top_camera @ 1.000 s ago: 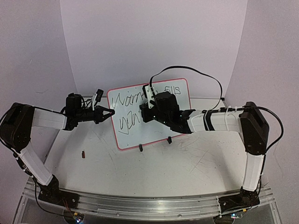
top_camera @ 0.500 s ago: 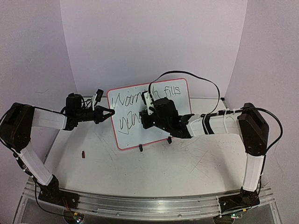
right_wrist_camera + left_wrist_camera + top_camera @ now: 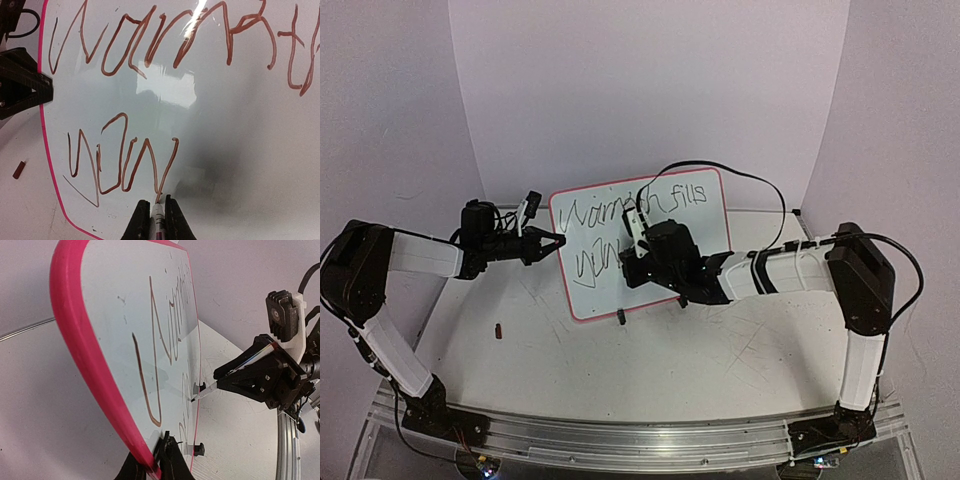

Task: Write a sentence on the whiteboard

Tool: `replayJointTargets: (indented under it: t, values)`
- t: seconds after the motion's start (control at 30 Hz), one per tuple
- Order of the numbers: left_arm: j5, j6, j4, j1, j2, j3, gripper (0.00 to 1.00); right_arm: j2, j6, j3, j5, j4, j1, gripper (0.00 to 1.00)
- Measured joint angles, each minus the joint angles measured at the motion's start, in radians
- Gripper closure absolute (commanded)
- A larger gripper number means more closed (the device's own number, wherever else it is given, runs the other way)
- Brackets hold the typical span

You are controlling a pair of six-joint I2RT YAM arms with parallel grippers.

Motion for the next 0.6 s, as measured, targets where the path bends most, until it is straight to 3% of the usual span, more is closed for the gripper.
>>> replayJointTargets:
  t: [0.4,0.6]
  values:
    - [-0.001,0.0,0.0,0.0,0.0,0.0,1.0,0.0,-0.002,0.066,0.085,0.019,-0.018,1.0]
    - [0.004,0.001,0.0,0.0,0.0,0.0,1.0,-0.042,-0.003,0.007,0.114,0.044,-0.021,1.0]
